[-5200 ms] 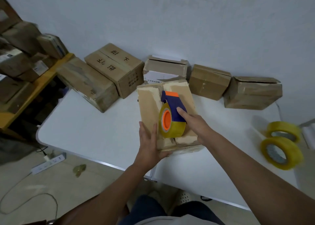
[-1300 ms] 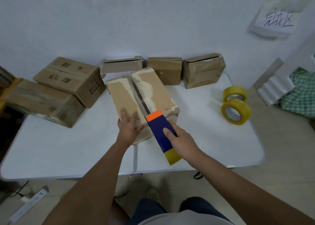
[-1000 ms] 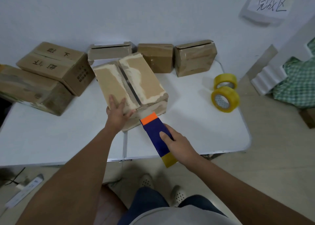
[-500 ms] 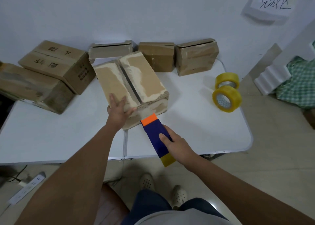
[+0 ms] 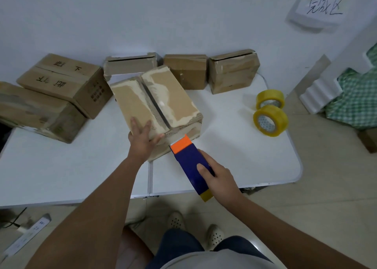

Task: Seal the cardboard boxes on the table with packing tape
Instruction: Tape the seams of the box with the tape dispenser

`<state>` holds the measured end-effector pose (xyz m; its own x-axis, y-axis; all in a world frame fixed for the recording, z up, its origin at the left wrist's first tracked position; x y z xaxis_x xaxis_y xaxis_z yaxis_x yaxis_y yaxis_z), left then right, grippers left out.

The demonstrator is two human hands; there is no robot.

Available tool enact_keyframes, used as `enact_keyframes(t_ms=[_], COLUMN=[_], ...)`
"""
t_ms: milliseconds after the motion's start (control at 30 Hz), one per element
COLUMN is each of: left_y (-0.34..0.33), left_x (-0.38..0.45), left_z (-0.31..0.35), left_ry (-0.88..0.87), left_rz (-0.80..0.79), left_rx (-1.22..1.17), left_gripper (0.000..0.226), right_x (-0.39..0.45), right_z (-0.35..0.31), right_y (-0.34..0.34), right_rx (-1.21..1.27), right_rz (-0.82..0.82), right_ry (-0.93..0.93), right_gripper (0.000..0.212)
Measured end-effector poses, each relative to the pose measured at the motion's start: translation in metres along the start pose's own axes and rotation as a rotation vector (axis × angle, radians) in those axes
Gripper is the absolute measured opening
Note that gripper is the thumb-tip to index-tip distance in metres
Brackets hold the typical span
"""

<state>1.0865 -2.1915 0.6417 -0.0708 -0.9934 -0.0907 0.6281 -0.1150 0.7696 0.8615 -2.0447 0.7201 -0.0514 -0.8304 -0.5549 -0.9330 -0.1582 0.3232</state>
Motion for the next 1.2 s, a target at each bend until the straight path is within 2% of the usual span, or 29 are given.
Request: enact_keyframes(t_ms=[100, 300, 633, 867, 1000, 1200], left_y=[0.0, 0.001, 0.002, -0.004, -0.004, -0.004], left_x=[0.001, 0.001, -0.001, -0.001, -0.003, -0.001], left_z=[-0.001, 0.0, -0.001, -0.012, -0.011, -0.015], left_ry=[0.009, -0.004, -0.004, -0.103, -0.102, -0.141], left_rz=[0.017, 0.007, -0.006, 0.033, 0.033, 0.018], left_rx=[0.006, 0.036, -0.006, 0.056, 0.042, 0.049], left_gripper=[0.068, 0.07, 0.075, 0.081, 0.082, 0.082], right_x=[0.001, 0.023, 0.056, 0.077, 0.089, 0.101], right_z=[-0.003, 0.015, 0.027, 0.026, 0.02, 0.015], right_y=[0.007, -0.002, -0.017, -0.021, -0.019, -0.014], right_rx=[-0.013, -0.009, 0.042, 0.034, -0.02, 0.054], right_rz=[0.006, -0.047, -0.121, -0.083, -0.095, -0.125], right_ry=[0.016, -0.133, -0.254, -0.328, -0.383, -0.484], right_gripper=[0.043, 0.047, 0.044, 0.045, 0.042, 0.045])
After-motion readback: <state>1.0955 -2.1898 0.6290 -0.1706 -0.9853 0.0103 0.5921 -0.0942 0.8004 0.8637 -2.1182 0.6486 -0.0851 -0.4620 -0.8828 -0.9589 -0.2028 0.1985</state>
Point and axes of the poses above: each hand's wrist, its own x-axis towards the middle knuckle, its own y-axis out of the back of the hand, z = x × y, the point moved 1 cm from there along x, towards the middle knuckle, and after that the axes turned 13 degrees about -y, right-handed, at the moved point
